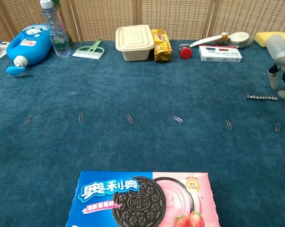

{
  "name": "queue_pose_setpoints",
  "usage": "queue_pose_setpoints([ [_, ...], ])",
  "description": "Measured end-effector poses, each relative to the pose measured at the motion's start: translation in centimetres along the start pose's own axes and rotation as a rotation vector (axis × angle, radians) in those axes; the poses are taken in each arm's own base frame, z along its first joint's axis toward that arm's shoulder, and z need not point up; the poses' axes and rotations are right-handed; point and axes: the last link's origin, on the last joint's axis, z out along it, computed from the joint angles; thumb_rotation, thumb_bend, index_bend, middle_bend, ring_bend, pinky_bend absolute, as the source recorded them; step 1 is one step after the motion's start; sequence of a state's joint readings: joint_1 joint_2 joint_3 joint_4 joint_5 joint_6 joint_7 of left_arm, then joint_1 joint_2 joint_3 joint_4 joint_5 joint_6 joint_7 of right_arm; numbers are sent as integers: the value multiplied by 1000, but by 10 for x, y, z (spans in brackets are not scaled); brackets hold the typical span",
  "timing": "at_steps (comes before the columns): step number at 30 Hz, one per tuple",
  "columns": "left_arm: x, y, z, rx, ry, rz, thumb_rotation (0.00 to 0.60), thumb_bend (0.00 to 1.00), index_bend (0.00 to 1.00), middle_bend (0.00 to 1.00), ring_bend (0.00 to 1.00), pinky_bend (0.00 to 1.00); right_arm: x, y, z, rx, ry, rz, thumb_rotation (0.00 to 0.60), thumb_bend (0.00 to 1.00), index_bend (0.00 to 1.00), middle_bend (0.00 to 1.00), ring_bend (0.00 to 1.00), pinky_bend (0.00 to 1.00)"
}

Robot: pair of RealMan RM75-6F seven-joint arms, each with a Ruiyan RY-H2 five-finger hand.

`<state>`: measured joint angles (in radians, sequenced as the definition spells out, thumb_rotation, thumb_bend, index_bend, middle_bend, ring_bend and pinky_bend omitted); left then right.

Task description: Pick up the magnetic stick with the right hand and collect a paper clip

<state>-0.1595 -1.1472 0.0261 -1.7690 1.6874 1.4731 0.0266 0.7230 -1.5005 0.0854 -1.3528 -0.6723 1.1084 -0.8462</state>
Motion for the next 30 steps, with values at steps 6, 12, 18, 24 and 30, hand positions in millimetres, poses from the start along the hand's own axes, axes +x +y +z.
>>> queue_pose_setpoints([
  [6, 0, 0, 1, -3, 1, -4, 600, 419, 20, 150, 42, 102, -3, -6, 0, 0, -2, -42, 590, 440, 424, 786, 760, 543],
  [12, 0, -1, 0, 0, 1, -4, 600, 418, 20, 150, 42, 101, -5, -13, 0, 6, -14, -55, 589, 440, 422, 786, 760, 543],
  [18, -1, -2, -1, 2, 2, -5, 600, 418, 19, 150, 42, 102, -4, -18, 1, 11, -18, -65, 590, 440, 421, 786, 760, 543],
  [24, -1, -3, -1, 2, 2, -5, 600, 418, 19, 150, 42, 102, -6, -21, 2, 10, -26, -74, 591, 441, 419, 786, 760, 543],
  [30, -1, -4, -1, 5, 3, -5, 600, 418, 19, 150, 42, 102, -8, -25, 4, 10, -34, -82, 589, 440, 419, 786, 760, 543],
])
